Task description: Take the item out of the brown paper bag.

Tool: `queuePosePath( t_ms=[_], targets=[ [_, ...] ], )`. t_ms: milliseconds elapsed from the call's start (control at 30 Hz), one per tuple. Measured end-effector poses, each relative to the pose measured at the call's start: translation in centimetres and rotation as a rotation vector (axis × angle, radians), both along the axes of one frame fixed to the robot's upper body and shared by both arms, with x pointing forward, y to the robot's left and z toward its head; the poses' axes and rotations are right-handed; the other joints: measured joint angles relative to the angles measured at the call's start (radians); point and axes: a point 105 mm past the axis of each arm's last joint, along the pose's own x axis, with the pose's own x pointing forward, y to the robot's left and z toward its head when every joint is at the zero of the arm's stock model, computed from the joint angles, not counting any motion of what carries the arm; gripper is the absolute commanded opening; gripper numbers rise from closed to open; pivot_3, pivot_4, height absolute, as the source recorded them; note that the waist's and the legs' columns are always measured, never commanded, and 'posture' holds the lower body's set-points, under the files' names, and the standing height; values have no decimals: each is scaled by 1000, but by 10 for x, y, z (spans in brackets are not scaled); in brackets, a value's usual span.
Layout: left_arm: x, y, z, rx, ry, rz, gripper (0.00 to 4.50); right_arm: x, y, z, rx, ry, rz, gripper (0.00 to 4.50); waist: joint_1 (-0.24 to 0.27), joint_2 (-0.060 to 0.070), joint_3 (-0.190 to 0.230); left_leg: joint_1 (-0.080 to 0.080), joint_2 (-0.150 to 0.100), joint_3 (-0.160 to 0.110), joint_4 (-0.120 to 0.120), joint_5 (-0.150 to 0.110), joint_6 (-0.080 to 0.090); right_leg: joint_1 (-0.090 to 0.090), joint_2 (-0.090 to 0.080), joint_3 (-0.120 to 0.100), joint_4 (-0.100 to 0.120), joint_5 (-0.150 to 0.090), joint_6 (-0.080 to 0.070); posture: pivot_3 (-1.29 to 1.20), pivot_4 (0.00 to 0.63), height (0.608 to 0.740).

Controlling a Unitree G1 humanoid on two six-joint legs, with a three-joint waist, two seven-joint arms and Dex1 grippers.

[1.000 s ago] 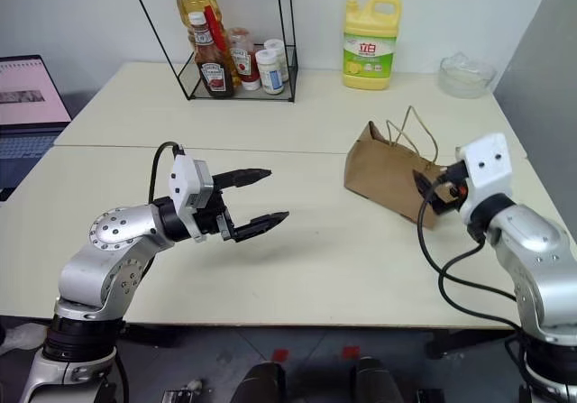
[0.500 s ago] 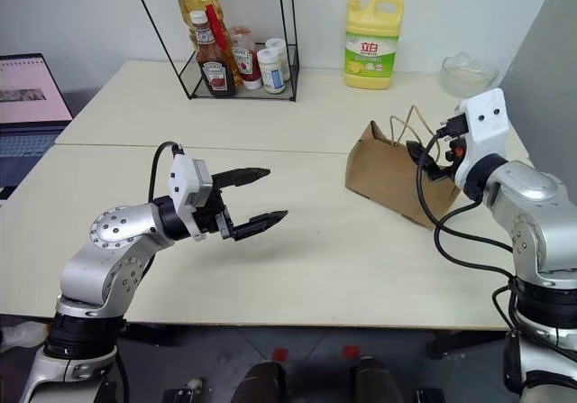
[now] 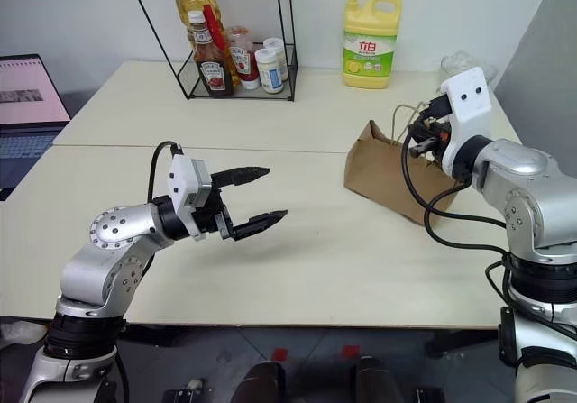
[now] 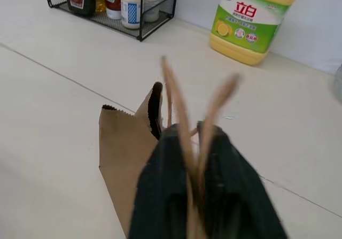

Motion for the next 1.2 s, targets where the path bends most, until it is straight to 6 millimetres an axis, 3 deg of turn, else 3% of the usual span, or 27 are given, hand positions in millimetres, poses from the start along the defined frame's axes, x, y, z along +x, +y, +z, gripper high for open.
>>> queuePosePath(
  t_ms=[267, 533, 767, 900, 1200],
  targets=[
    [7, 17, -7, -25, 46, 85, 4500, 14, -7, 23, -162, -24, 42, 40, -1, 1, 1, 0, 0, 0, 0, 0, 0, -1, 0, 0, 0, 0, 0, 0, 150, 740],
    [4, 35, -6, -21, 59, 160, 4500, 39, 10, 45, -324, -102, 167, 40, -6, 3, 4, -3, 0, 1, -2, 0, 0, -6, 0, 2, 0, 0, 0, 0, 150, 740],
    [-5, 52, -19, -15, 106, 243, 4500, 53, 48, 57, -343, -167, 265, 40, -12, 3, 4, -8, 0, 1, -1, 0, 0, -12, 0, 2, 2, 0, 0, 0, 150, 740],
    [-6, 62, -20, -26, 102, 302, 4500, 55, 77, 59, -321, -189, 330, 40, -13, 4, 4, -9, 0, 1, -1, 0, 0, -13, 0, 1, 2, 0, 0, 0, 150, 740],
    [-6, 70, -19, -41, 80, 354, 4500, 60, 120, 62, -289, -224, 423, 40, -13, 4, 4, -11, 0, 1, -1, 0, 0, -14, 0, 1, 2, 0, -1, 0, 150, 740]
  ],
)
